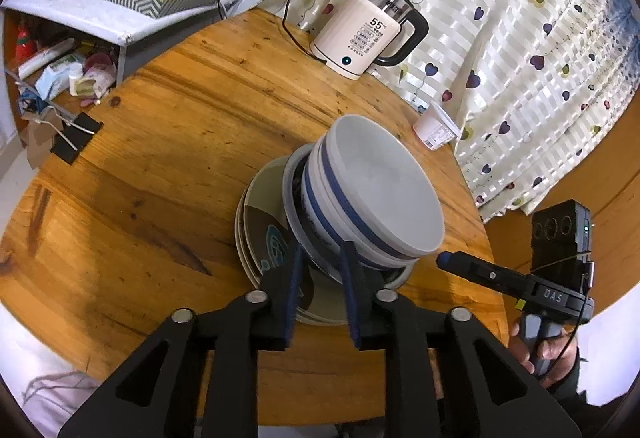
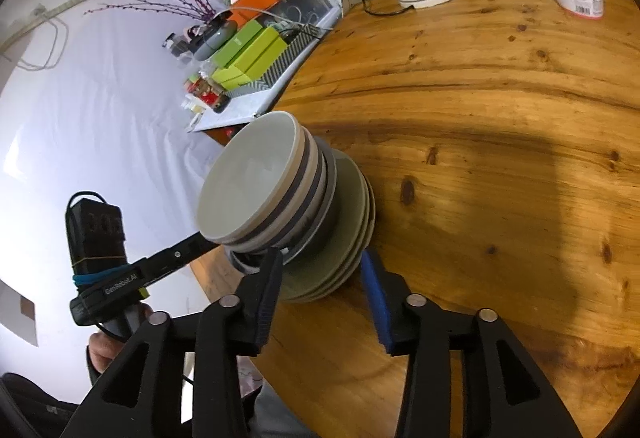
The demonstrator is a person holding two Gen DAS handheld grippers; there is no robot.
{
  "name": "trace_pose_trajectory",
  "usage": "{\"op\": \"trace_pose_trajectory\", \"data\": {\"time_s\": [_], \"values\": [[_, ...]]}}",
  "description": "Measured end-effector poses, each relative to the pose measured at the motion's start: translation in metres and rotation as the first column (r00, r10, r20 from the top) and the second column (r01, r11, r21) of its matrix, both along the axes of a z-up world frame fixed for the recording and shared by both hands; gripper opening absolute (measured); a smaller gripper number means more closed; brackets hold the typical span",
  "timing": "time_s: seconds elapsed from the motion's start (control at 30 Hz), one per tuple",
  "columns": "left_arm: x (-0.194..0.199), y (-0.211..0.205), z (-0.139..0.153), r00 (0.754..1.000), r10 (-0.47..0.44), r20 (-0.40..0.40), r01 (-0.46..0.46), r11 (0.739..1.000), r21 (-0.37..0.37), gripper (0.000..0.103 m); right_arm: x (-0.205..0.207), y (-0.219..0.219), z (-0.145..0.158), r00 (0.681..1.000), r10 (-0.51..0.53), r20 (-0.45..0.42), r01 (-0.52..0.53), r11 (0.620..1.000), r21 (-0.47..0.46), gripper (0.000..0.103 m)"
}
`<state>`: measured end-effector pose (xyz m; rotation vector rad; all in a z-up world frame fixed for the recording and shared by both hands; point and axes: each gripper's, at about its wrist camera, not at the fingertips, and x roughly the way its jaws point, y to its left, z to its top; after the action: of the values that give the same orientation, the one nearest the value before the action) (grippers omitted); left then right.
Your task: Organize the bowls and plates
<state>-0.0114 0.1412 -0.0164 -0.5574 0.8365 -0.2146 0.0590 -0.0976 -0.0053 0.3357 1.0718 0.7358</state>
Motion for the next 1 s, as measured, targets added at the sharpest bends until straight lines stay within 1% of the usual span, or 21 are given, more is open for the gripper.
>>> {"op": "trace_pose_trajectory", "data": {"time_s": [0.17,0.2,0.23,0.3,0.37,0.47,0.6,0.77,0.87,1.0], "values": [[-0.01,-0.008,0.012,1.0,0.02,0.024,-0.021,0.998,0.055,0.028,-0.013,-0.002,0.01,0.999,-0.012,0.041,0.014,0.999,-0.036,0.055],[-0.012,-0.012,0.014,0.999,0.023,0.026,-0.025,0.997,0.069,0.033,-0.016,-0.001,0.012,0.998,-0.013,0.053,0.016,0.999,-0.046,0.056],[-0.013,-0.013,0.015,0.999,0.024,0.028,-0.026,0.997,0.078,0.039,-0.019,-0.001,0.014,0.998,-0.013,0.064,0.017,0.998,-0.055,0.059],[-0.016,-0.019,0.017,0.999,0.022,0.029,-0.025,0.995,0.1,0.045,-0.025,0.001,0.018,0.996,-0.009,0.09,0.016,0.997,-0.08,0.062],[-0.018,-0.024,0.018,0.999,0.021,0.025,-0.024,0.992,0.124,0.045,-0.03,0.004,0.021,0.994,-0.001,0.111,0.012,0.995,-0.1,0.065],[-0.022,-0.032,0.02,0.999,0.024,0.024,-0.027,0.985,0.169,0.046,-0.04,0.01,0.025,0.989,0.021,0.144,-0.002,0.991,-0.135,0.067],[-0.026,-0.042,0.023,0.999,0.033,0.031,-0.039,0.974,0.224,0.052,-0.049,0.017,0.029,0.982,0.046,0.181,-0.014,0.985,-0.171,0.071],[-0.029,-0.051,0.024,0.998,0.051,0.028,-0.057,0.954,0.294,0.057,-0.06,0.025,0.033,0.97,0.078,0.231,-0.025,0.975,-0.223,0.077],[-0.028,-0.055,0.022,0.998,0.06,0.024,-0.065,0.942,0.329,0.057,-0.064,0.029,0.034,0.964,0.091,0.249,-0.027,0.968,-0.249,0.082],[-0.028,-0.06,0.021,0.998,0.065,0.027,-0.07,0.932,0.357,0.057,-0.065,0.033,0.031,0.962,0.102,0.255,-0.031,0.963,-0.269,0.083]]}}
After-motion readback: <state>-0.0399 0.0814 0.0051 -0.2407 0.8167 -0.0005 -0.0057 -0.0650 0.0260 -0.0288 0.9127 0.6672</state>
